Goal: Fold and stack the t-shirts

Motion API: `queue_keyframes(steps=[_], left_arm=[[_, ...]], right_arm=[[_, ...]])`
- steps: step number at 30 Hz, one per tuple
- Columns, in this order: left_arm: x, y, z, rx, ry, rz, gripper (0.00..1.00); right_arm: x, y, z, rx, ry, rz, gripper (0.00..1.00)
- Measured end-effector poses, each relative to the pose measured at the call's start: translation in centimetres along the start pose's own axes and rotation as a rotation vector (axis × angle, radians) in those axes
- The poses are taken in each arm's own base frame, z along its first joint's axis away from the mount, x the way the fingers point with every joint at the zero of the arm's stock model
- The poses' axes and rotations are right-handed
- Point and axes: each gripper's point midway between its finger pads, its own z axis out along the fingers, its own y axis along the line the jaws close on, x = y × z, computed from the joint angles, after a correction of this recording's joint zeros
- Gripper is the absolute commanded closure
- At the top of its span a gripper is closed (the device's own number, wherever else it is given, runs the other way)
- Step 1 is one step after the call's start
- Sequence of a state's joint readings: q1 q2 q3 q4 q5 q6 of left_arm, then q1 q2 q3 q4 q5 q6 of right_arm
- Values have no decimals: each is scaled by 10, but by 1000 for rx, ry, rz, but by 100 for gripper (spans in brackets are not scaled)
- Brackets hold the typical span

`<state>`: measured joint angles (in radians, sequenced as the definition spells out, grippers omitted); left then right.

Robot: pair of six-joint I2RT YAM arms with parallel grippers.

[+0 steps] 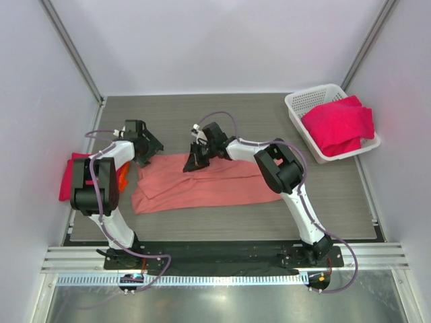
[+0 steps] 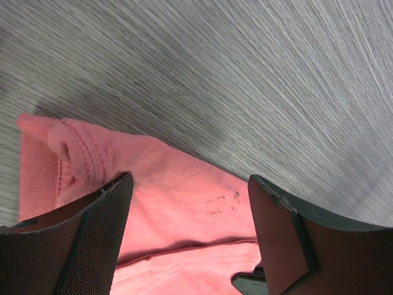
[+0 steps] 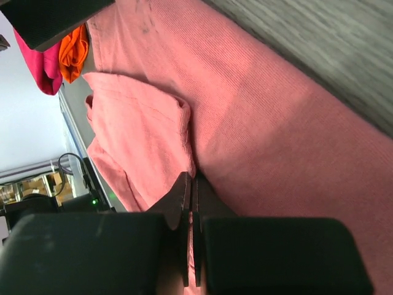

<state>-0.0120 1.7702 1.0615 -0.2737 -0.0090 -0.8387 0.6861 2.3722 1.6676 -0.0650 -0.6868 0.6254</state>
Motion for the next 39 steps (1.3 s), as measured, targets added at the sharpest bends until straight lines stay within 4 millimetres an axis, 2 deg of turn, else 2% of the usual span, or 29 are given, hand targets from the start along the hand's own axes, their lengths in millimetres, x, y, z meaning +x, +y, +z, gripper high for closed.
queue_keyframes(steps=[5,11,14,15,16,20,21,22,25,27,29,35,39], left_arm=[[0,1,0,3,-9,-1,22],[-1,1,-1,3,-16,-3,23],[-1,1,-1,3,-16,-4,23],[-1,1,-1,3,-16,-4,22],[-1,1,-1,3,-16,-4,23],[-2,2,0,-2,-21,-4,23],[-2,2,0,-2,-21,-4,23],[-2,2,0,-2,-21,-4,23],[-2,2,0,-3,-22,-3,22],[-2,2,0,-3,-22,-3,23],[-2,3,0,-4,-24,-3,23],[-2,3,0,-6,-25,-3,23],[-2,3,0,-5,-25,-3,22]], right_arm=[[10,2,-4,-31,7,-5,98],[59,17,-32,-96,76,15,94],[83,26,-47,-121,96,11,83],[92,29,-51,-129,100,8,73],[102,30,-56,-136,109,12,67],[149,25,-68,-152,174,51,48],[158,22,-70,-150,190,67,39],[166,24,-71,-165,212,82,39],[159,34,-74,-178,197,51,38],[145,41,-72,-170,169,23,37],[125,51,-69,-168,131,-11,36],[47,104,-61,-245,-16,-148,34],[9,114,-39,-287,-68,-177,33]])
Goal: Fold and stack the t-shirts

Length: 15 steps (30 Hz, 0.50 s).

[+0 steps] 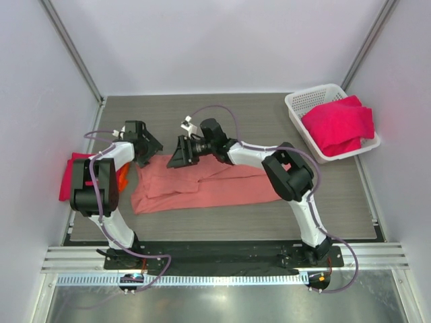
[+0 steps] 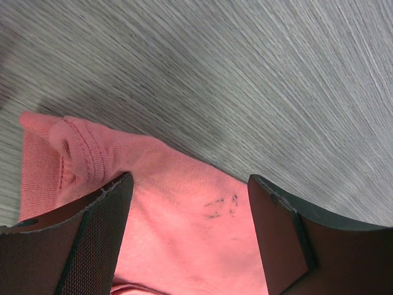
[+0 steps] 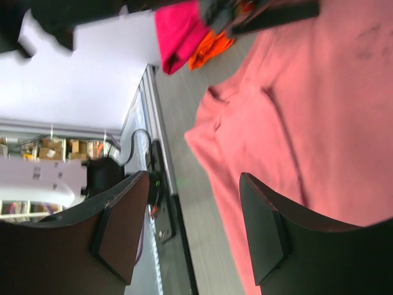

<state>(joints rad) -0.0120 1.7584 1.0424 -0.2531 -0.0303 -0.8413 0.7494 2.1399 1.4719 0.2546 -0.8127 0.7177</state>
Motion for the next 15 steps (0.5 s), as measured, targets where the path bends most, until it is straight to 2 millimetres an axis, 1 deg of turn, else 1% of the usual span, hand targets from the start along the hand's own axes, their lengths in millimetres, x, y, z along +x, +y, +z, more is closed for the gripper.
queue_keyframes(steps=[3,5,8,10,11,15], left_arm=[[0,0,0,0,0,0,22],[0,0,0,0,0,0,22],[0,0,0,1,1,0,22],[0,0,0,1,1,0,22],[0,0,0,1,1,0,22],[0,0,0,1,1,0,22]], right_arm=[[-12,-17,20,-10,-10,16,34],[-13,-33,33,-10,-8,43,34],[-7,-59,49,0,4,95,34],[0,-70,55,9,15,119,34],[4,-75,58,14,24,131,34],[9,-69,63,-5,36,120,35]])
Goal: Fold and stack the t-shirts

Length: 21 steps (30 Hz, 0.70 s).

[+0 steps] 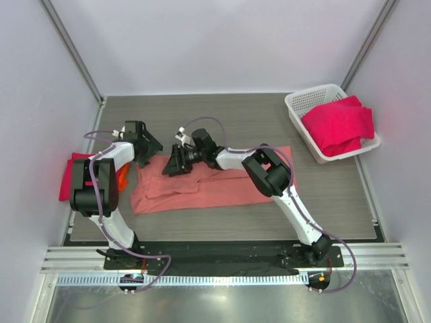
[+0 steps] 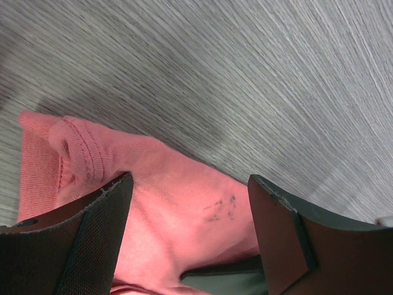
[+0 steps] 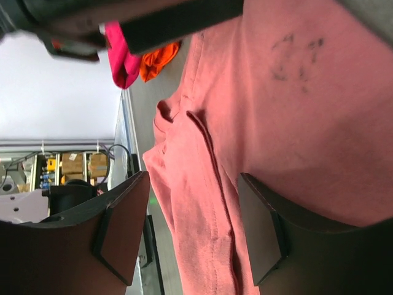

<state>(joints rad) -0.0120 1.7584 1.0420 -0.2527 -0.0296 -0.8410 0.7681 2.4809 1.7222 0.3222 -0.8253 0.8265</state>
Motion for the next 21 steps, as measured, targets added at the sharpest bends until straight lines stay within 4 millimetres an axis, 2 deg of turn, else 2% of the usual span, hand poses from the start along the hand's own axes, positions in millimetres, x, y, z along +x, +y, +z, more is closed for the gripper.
queue_keyframes(steps=[3,7,13,18,21], left_arm=[[0,0,0,0,1,0,22],[0,1,0,-1,1,-3,22],[-2,1,0,6,12,-26,22],[-2,2,0,5,12,-30,22],[-2,2,0,4,13,-31,22]], right_arm=[[14,1,0,-12,16,-16,35],[37,7,-11,-15,48,-23,35],[58,15,-18,-7,99,-52,36],[88,24,-19,-16,173,-51,36],[97,28,-15,-5,196,-83,36]])
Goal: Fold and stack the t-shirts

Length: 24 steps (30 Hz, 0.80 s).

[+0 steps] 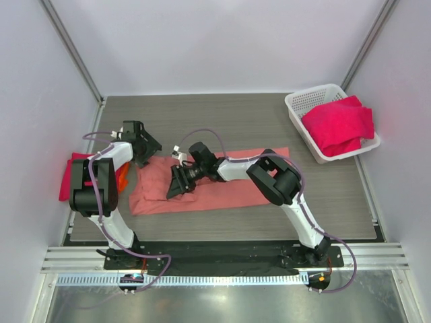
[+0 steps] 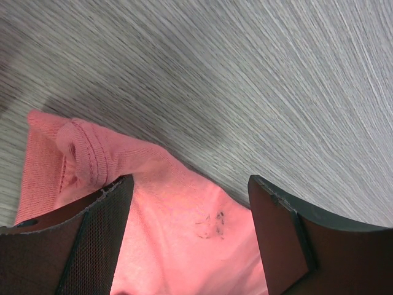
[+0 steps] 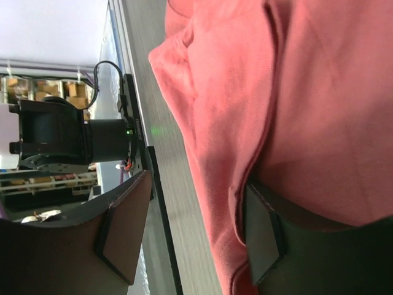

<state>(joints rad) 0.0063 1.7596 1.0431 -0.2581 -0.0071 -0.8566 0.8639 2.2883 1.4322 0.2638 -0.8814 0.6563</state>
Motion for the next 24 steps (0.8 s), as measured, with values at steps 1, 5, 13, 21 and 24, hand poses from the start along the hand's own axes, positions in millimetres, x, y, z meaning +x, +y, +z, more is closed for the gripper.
queue_keyframes(steps=[1,5,13,21,24], left_arm=[[0,0,0,0,0,0,22],[0,0,0,-1,0,-1,22],[-1,1,0,-3,-1,-1,22],[-1,1,0,-4,-2,-2,22],[-1,1,0,-5,-2,-1,22]], right_arm=[[1,2,1,9,5,-9,36],[14,11,11,10,53,-33,37],[68,53,8,-43,154,-61,37],[68,93,-5,-69,126,-139,37],[42,85,-6,-20,53,-142,36]])
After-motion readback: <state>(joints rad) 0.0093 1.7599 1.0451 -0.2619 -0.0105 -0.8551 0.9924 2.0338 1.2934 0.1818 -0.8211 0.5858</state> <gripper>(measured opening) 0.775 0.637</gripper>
